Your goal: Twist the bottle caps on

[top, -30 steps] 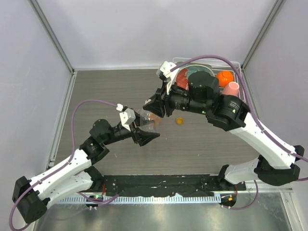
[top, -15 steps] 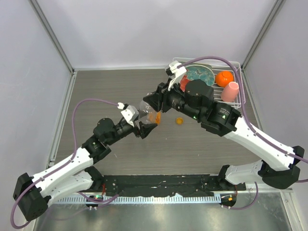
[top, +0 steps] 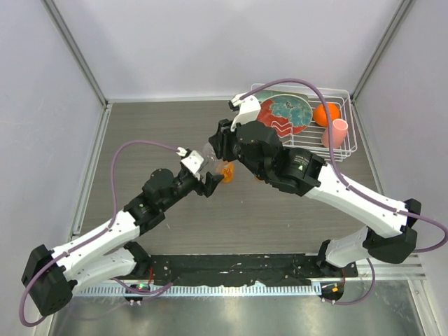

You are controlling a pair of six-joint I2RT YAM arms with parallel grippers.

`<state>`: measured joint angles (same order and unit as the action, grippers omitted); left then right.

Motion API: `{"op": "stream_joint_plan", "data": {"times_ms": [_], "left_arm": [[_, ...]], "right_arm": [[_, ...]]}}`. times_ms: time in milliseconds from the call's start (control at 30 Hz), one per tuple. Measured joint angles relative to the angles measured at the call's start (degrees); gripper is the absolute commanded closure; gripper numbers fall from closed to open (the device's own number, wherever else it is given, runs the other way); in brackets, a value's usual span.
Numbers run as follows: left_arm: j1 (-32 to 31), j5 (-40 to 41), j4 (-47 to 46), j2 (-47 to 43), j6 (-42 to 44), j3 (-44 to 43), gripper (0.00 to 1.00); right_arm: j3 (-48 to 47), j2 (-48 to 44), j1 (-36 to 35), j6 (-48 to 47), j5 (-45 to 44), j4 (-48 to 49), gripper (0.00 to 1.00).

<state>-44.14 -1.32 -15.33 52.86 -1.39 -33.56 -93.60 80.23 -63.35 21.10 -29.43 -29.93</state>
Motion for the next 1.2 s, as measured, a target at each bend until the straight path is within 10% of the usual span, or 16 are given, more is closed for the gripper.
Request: {"op": "stream_joint_plan", "data": {"times_ms": [100,333,900,1200], "left_arm": [[-0.11,0.2,-0.11,0.02,0.24,0.0,1.0],[0.09,-0.26,-0.72,-0.24,-0.57,0.0,1.0],[1.97,-5.14,-6.03,-4.81,-6.12,0.22,1.0],[3.41,-30.97,-6.78,-6.23,-7.89,0.63,1.0]], "right_arm": [[-0.09,0.07,-0.68,1.64,-1.9,-0.33,0.95],[-3.17,1.9,-0.74,3.76,-1.92,-2.14,0.5],[-15.65,4.22,-2.91,0.39,6.32,-19.3,0.3],[-17.46,-3.69,-1.73,-13.9,29.24,-21.38,0.19]]}}
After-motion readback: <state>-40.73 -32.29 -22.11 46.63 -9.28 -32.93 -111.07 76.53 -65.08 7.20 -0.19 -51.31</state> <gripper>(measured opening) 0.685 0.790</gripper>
